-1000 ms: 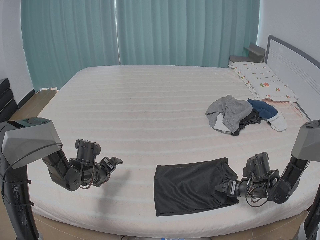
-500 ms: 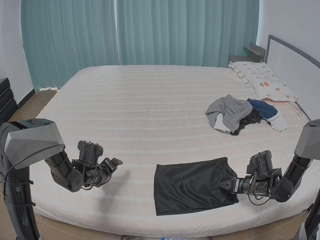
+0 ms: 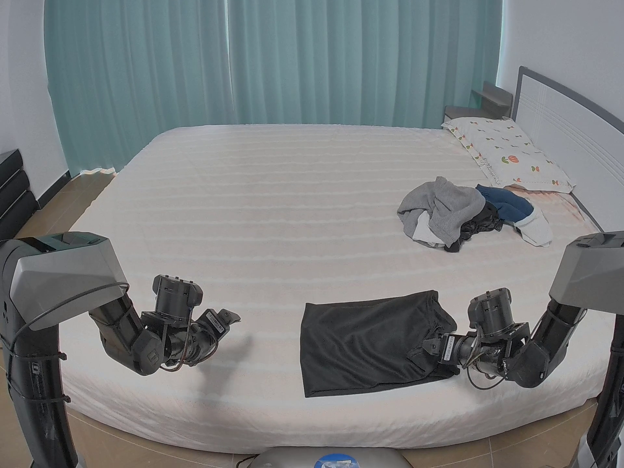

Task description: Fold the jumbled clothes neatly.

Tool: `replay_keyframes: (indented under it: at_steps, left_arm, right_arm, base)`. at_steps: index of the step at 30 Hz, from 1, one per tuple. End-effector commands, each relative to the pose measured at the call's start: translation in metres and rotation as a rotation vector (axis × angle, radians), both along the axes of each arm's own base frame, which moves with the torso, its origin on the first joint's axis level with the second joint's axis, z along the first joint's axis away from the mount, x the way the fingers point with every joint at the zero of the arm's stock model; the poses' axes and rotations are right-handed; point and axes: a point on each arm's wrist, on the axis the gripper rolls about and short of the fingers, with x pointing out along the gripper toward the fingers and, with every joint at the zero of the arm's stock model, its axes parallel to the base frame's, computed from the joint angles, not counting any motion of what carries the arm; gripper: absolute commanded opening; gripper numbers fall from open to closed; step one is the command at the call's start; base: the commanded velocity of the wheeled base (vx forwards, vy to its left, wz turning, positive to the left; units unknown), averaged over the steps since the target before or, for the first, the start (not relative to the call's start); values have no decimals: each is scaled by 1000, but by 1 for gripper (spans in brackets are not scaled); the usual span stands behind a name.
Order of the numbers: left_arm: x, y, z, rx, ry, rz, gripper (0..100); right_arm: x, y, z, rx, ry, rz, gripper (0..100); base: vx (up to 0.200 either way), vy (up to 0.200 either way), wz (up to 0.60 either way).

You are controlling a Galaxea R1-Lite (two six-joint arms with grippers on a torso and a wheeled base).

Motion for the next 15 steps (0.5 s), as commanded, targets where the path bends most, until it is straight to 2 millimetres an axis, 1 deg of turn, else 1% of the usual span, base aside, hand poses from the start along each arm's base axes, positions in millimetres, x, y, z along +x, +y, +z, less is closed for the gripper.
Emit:
replay_keyframes:
  at_steps: [1, 11, 14, 15]
  left_arm:
    - [0, 0, 0, -1, 2, 1, 100]
    - [1, 0, 0, -1, -2, 0, 100]
    - [1, 0, 0, -1, -2, 0, 100]
    - [0, 0, 0, -1, 2, 1, 100]
  right_arm:
    - [13, 13, -21, -22, 13, -12, 100]
    - [9, 21, -22, -28, 15, 9, 100]
    - [8, 20, -23, -41, 21, 3, 100]
    - [7, 15, -25, -69, 27, -12, 100]
  base:
    - [0, 0, 0]
    - [0, 0, 0]
    - [0, 0, 0]
    - [0, 0, 0]
